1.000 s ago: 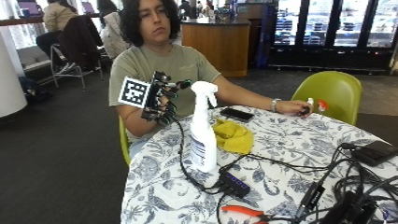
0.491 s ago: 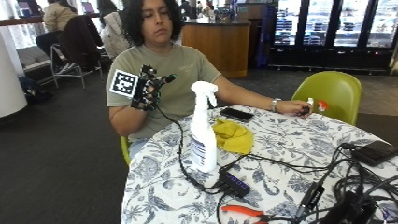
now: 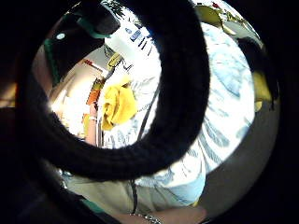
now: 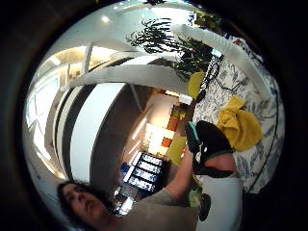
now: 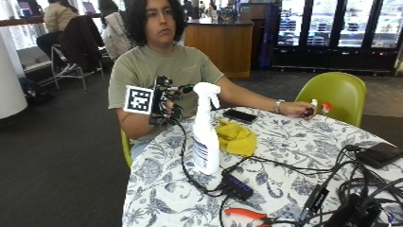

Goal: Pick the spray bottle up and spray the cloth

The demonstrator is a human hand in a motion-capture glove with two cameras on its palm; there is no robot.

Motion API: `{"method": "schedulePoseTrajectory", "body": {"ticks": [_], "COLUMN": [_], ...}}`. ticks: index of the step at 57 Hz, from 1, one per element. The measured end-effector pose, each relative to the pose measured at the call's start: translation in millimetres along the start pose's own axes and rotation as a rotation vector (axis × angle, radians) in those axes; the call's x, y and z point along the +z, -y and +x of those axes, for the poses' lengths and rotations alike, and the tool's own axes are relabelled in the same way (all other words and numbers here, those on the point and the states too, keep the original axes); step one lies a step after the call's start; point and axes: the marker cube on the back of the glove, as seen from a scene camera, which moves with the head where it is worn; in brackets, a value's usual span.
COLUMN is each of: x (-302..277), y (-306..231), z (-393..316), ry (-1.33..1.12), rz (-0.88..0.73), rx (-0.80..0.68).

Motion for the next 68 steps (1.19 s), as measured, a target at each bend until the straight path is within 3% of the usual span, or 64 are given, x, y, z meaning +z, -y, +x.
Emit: {"method": "schedulePoseTrajectory", "body": {"ticks": [14,20,31,36,44,50,58,68], "x": [40,48,57,62,68,76,83,95], "y": [83,109,136,156,165,180,202,214], "z": [24,23,14,11,18,16,13,15], "ry": [0.149,0.070,0.000,-0.032,-0.014,0.014,0.000,0.067], "rz": [0.045,0.043,0.076,0.172,0.085,0.090,0.142,-0.034], "rx": [0.020,0.074,0.026,-0.009,-0.078,-0.008,-0.024,0.008]}}
